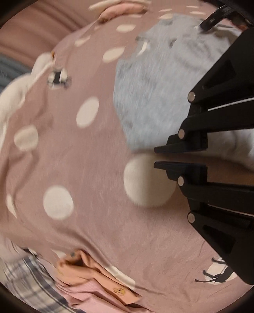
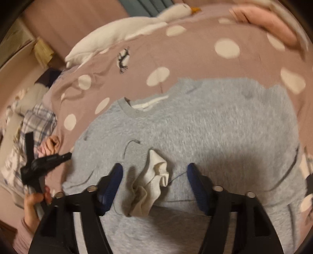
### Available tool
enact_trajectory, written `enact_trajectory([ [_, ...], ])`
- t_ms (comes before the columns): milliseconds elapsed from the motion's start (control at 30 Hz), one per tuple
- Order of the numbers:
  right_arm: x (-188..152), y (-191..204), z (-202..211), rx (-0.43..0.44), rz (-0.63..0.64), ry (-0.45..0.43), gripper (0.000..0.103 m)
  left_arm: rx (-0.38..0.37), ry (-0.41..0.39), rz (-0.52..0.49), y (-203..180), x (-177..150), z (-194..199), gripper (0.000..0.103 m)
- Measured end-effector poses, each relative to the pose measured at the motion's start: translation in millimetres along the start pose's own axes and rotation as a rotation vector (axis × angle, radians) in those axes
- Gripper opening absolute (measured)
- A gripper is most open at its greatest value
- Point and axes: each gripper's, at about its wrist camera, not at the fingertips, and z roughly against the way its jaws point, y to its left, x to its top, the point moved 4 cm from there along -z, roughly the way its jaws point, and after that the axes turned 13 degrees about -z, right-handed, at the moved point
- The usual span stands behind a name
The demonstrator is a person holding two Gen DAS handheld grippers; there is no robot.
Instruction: Fold small clothes
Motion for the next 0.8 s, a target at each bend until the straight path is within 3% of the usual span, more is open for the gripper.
enact_trajectory([
  [67, 0, 3, -5, -0.024, 0.034, 0.0, 0.062, -0.042, -0.023, -0.034, -15, -1, 12, 0.02],
  [100, -1, 6, -7, -0.053, 0.072, 0.0, 0.044, -0.06, -0.032, -0.049, -22, -2, 16, 0.027],
  [133, -1, 8, -9, -0.084, 0.1, -0.001, 0.035, -0.074, -0.034, -0.073, -29, -4, 18, 0.03],
  [200, -2, 5, -15, -0.167, 0.129, -0.003, 0.035, -0.077, -0.029, -0.103, -48, -17, 22, 0.032],
  [267, -1, -4, -18, -0.161, 0.102, 0.014, 0.035, -0.1, -0.01, -0.112, -56, -25, 24, 0.035],
  [400, -4, -13, 8, -0.176, 0.084, 0.001, 0.04, -0.137, 0.013, -0.099, -57, -56, 39, 0.065],
  [467, -12, -22, 27, -0.197, 0.106, -0.009, 0.042, -0.159, 0.021, -0.094, -54, -76, 50, 0.067],
  [533, -21, -37, 49, -0.19, 0.104, -0.01, 0.053, -0.173, 0.042, -0.086, -52, -97, 58, 0.071],
  [633, -34, -62, 83, -0.19, 0.065, -0.028, 0.06, -0.216, 0.082, -0.06, -50, -130, 71, 0.076],
  [800, -58, -106, 134, -0.214, -0.038, -0.07, 0.064, -0.344, 0.109, 0.043, -49, -176, 92, 0.083],
])
